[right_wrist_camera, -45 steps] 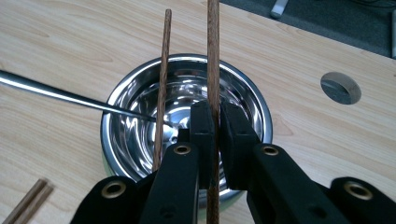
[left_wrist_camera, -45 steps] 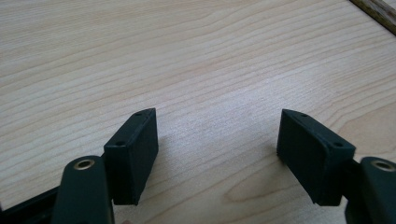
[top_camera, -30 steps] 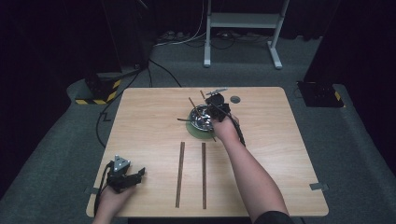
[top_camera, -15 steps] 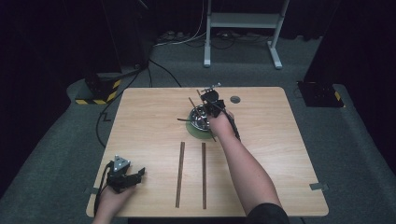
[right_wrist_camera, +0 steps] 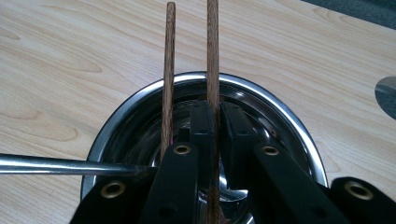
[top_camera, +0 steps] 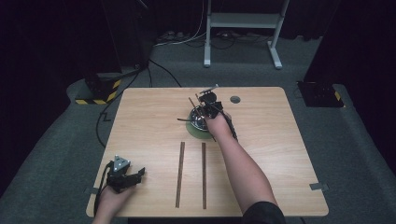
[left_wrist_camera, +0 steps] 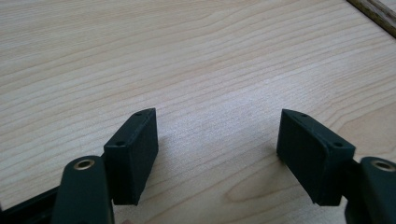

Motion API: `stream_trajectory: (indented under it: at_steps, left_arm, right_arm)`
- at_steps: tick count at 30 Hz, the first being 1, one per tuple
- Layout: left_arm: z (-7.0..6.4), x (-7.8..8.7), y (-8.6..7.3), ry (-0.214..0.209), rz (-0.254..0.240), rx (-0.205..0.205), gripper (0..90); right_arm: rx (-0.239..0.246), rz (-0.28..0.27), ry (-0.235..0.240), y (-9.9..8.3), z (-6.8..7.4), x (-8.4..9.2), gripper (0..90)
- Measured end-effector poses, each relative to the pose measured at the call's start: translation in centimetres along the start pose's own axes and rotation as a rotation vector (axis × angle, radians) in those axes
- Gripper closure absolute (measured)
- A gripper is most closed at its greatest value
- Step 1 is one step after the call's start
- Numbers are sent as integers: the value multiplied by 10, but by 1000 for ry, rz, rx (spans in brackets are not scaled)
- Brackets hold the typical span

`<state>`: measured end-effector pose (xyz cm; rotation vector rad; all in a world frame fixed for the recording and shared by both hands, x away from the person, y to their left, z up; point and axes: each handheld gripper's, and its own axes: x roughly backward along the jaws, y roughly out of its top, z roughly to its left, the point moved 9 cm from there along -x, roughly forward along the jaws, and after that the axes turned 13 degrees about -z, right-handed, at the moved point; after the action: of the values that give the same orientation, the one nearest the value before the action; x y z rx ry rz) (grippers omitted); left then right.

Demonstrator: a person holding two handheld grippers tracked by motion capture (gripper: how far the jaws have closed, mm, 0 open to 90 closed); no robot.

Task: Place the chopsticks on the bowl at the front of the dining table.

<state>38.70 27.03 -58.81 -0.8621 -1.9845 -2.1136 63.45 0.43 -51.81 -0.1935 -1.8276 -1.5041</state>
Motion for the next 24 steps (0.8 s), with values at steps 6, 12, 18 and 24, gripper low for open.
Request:
stream_trajectory:
  at_steps: [6, 12, 18, 24]
  left_arm:
    - [0, 0, 0, -1, 0, -1, 294]
    - [0, 0, 0, -1, 0, -1, 294]
    - [0, 0, 0, -1, 0, -1, 293]
    - [0, 0, 0, -2, -2, -1, 294]
  right_arm:
    - [-2, 8, -1, -3, 0, -4, 841]
    - [-8, 5, 3, -2, 2, -5, 841]
    - [-13, 10, 10, -3, 4, -7, 839]
    - [-27, 13, 18, -4, 6, -8, 837]
